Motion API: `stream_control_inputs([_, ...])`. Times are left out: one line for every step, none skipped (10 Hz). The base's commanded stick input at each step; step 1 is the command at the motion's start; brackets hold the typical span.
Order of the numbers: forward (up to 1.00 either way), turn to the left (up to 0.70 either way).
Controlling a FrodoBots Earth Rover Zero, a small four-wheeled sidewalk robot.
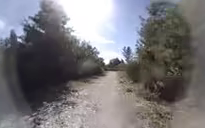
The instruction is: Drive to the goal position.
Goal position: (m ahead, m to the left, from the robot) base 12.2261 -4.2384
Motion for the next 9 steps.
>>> stream_control_inputs([0.85, 0.0])
stream_control_inputs([0.85, 0.0])
stream_control_inputs([0.85, 0.0])
stream_control_inputs([0.85, 0.0])
stream_control_inputs([0.85, 0.0])
stream_control_inputs([0.85, 0.0])
stream_control_inputs([0.85, 0.0])
stream_control_inputs([0.85, 0.0])
stream_control_inputs([0.85, 0.0])
